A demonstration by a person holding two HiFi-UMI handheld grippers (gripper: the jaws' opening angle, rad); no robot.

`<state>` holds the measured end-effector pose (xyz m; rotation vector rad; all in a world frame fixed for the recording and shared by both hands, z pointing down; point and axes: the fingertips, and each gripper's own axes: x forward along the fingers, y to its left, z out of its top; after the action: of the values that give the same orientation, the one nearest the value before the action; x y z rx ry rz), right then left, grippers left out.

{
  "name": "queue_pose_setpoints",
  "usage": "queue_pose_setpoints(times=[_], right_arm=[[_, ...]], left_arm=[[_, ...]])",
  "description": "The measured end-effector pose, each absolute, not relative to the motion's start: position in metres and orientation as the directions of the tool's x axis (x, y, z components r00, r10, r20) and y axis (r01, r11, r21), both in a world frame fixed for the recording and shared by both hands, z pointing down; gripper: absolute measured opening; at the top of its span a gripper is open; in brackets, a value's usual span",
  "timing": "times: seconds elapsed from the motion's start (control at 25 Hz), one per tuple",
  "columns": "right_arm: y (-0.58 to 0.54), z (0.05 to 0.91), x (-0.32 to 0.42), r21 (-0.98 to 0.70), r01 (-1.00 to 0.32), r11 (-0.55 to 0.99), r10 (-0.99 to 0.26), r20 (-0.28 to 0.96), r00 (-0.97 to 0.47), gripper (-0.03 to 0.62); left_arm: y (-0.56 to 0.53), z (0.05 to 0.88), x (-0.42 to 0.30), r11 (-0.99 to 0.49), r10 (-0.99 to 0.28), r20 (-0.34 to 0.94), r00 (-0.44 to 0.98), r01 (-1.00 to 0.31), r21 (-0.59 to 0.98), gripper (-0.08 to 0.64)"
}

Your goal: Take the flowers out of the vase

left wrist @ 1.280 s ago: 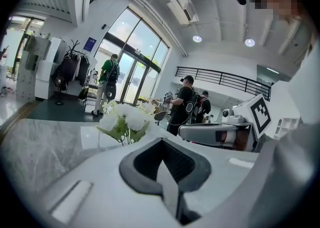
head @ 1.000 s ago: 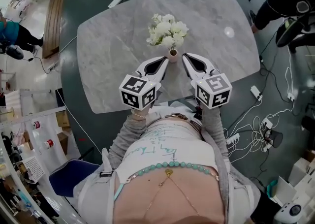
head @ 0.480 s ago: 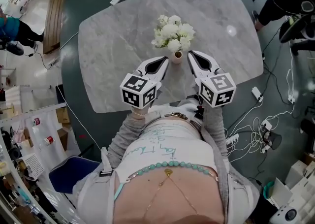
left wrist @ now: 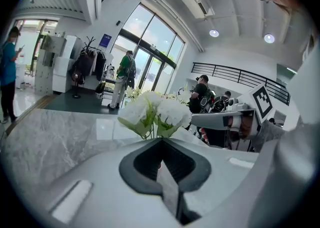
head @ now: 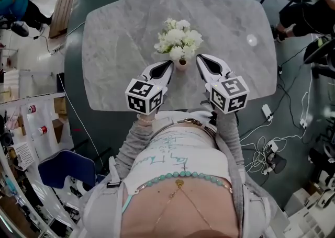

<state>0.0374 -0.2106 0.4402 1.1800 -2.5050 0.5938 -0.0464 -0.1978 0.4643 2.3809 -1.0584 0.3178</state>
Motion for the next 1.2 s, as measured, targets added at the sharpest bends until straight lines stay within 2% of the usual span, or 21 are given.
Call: queue_pose_setpoints(times=[0.6,1.2], right_arm=[[-0.214,0.448,0.039,-0.247,-0.683,0.687,-0.544,0.449,-0.709,0.028],[-0.211,0.453,0.054,-0.257,-0.705,0.661,-0.558,0.459,-0.691,0.028]], left_arm=[[-0.197,0.474,-0.031,-0.475,-0.693,0.436,0.574,-0.819,0.323,0.0],[-0.206,0.503,-0.022,-0.47,-0.671,0.49,0.557,-0.83,0.301,0.002]])
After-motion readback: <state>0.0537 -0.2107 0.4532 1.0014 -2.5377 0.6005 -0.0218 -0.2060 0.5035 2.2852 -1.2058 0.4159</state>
